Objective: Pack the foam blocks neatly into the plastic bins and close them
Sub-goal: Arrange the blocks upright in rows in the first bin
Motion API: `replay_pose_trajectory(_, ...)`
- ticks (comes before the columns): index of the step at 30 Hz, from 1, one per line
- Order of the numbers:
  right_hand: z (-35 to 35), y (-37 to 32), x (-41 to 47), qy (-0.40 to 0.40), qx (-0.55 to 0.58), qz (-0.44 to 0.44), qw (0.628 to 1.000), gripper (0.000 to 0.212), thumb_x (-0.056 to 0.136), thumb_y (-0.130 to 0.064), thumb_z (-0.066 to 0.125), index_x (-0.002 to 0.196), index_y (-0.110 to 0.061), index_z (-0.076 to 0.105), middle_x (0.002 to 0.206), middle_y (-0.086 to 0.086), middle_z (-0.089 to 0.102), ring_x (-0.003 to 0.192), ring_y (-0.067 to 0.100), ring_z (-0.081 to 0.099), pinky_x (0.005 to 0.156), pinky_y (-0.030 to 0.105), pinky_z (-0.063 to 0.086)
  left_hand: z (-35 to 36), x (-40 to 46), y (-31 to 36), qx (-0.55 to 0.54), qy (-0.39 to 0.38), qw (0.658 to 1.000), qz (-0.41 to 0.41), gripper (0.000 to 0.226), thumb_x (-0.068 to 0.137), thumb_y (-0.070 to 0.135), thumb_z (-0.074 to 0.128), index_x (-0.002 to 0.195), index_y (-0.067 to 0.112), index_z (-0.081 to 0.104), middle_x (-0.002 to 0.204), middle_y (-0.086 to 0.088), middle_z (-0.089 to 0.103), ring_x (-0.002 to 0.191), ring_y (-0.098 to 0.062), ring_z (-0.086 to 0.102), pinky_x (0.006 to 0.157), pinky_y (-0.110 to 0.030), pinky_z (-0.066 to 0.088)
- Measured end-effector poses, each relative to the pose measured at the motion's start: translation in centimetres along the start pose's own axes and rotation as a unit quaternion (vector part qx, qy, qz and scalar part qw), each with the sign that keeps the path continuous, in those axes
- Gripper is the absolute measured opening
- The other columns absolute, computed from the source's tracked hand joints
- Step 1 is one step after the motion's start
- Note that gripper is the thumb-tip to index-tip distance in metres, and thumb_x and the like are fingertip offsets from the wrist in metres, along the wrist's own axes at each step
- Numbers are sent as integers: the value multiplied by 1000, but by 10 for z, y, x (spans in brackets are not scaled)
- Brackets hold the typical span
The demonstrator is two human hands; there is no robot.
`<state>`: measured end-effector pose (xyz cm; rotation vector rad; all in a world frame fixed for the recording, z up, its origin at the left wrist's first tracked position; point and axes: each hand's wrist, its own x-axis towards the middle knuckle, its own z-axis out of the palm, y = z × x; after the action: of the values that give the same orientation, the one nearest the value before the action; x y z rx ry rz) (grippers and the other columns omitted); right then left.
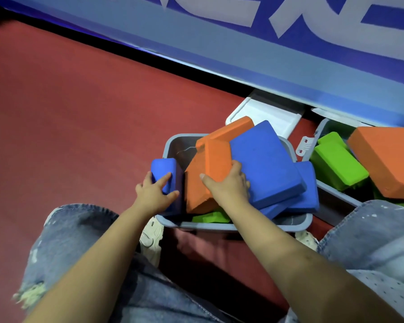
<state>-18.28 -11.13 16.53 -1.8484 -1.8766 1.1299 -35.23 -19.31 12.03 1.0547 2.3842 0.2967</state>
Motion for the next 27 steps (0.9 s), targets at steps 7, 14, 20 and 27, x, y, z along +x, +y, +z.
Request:
replay_pose_trajectory(7, -7, 5, 9, -86, 43, -61, 993, 77, 83, -56, 59, 143, -21, 24, 140, 9, 43, 126, 29, 45, 101, 37, 39, -11, 7, 12, -248, 63, 964, -74, 30, 88, 44, 55, 110, 27, 66, 138, -8, 39, 100, -23, 52, 93, -31, 40)
replay_pose_trajectory(14, 16, 4, -1, -112, 25, -135, 984, 47, 90, -37, 59, 129, -16, 42, 123, 7, 54, 105, 23, 56, 79, 31, 44, -11, 8, 24, -336, 12, 938, -81, 33, 93, 52, 47, 115, 31, 59, 142, -5, 29, 116, -26, 45, 95, -37, 34)
replay_pose_trajectory(20, 25, -12, 24, -158, 30, -116, 980, 47, 90, -38, 59, 128, -19, 39, 119, 10, 51, 106, 29, 55, 87, 42, 49, -15, 12, 22, -334, -41, 942, -12, 76, 73, 79, 51, 137, 37, 46, 153, 1, 27, 137, -14, 31, 108, -37, 30)
replay_pose_trajectory(27, 33, 28, 45, -132, 170, 13, 977, 30, 97, -44, 43, 108, -19, 54, 103, 2, 57, 98, 21, 57, 88, 40, 48, -15, 20, 9, -321, -44, 945, -37, 97, 47, 94, 57, 132, 48, 47, 151, 3, 31, 132, -23, 43, 107, -50, 39)
